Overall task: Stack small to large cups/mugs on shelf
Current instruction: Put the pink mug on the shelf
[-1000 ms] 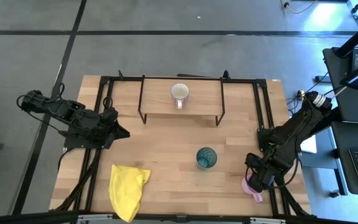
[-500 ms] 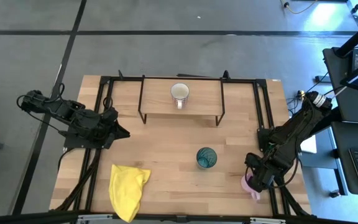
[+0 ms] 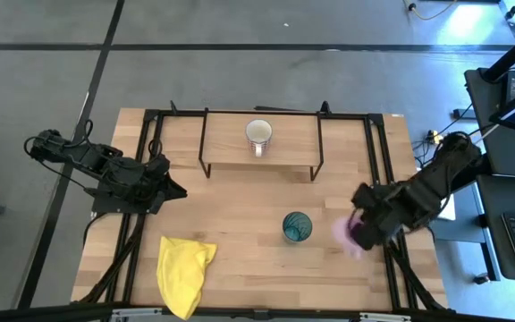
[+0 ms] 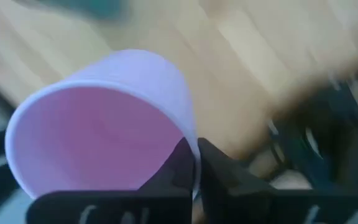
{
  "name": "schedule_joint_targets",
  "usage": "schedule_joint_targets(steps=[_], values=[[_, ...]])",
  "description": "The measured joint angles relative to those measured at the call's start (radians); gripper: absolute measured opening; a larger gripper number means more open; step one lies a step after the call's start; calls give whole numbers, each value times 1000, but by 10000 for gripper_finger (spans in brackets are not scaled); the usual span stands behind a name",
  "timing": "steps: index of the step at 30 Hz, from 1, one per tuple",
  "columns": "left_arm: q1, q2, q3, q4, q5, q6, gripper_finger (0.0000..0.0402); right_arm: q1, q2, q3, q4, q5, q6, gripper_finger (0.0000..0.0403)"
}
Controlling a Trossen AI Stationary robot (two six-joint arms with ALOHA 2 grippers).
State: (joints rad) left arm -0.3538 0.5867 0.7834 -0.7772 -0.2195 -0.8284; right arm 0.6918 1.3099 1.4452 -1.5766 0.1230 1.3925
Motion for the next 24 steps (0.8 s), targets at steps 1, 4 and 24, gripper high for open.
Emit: schedule_joint_targets(steps=[1, 4, 24], values=[[0, 0, 0, 0, 0, 0, 66, -33, 4, 29, 19, 35, -46, 9], [0, 0, 0, 3, 0, 0, 66, -154, 49, 112, -2, 110, -167, 9], [0, 0, 0, 8, 0, -9, 66, -850, 335, 496, 3, 167, -813, 13]])
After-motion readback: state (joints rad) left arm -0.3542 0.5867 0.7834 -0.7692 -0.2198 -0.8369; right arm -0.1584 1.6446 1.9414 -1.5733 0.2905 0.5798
